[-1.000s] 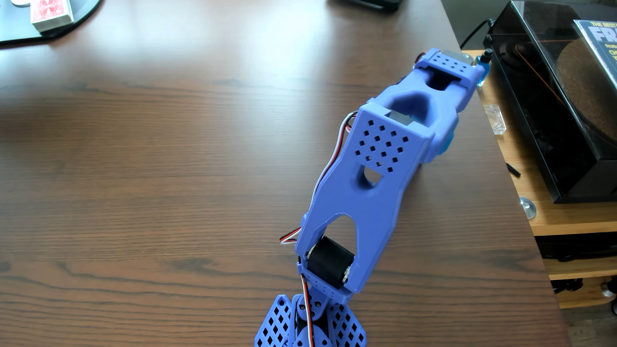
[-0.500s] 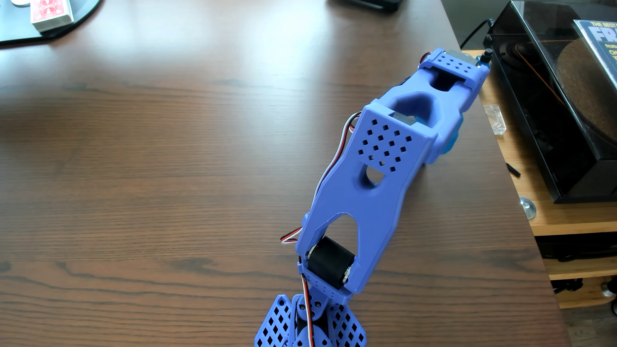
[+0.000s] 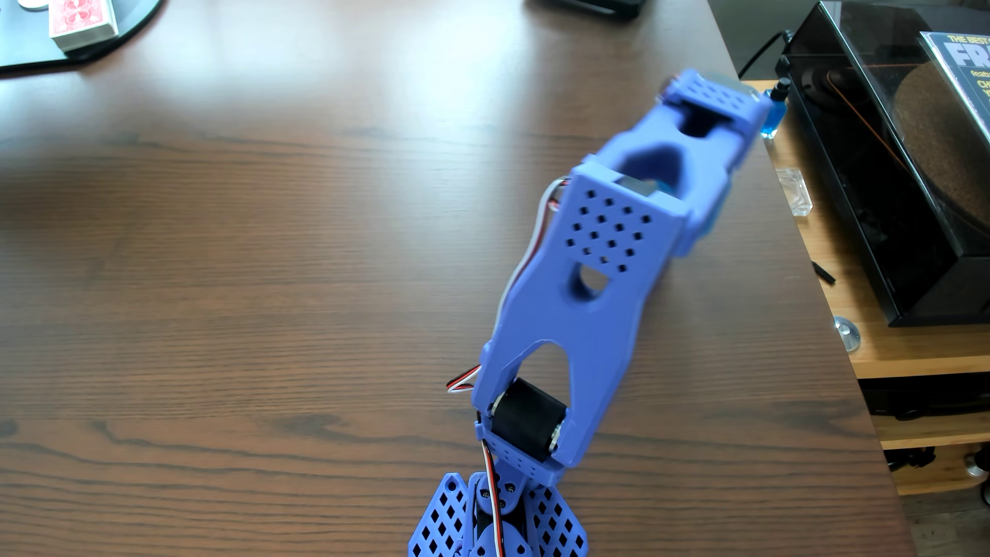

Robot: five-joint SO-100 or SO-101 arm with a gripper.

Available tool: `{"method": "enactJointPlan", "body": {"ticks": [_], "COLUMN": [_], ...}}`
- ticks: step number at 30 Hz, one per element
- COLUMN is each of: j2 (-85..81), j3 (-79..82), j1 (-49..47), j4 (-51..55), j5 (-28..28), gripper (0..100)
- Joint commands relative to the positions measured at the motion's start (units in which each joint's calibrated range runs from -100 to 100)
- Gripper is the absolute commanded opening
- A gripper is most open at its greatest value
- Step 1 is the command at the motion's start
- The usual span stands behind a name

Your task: Grab the blue dice

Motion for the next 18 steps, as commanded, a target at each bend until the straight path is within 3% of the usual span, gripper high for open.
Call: {"method": "enactJointPlan", "body": {"ticks": [1, 10, 14, 18], "j2": [-21.9, -57.0, -76.0, -84.7], "j3": [-2.6, 0.4, 12.7, 24.9], "j1": [-7.8, -24.6, -28.5, -28.3], "j4": [1.2, 11.7, 14.5, 12.9], "j5": [-5.2, -12.5, -12.6, -12.3], "gripper": [2, 2, 2, 2]}}
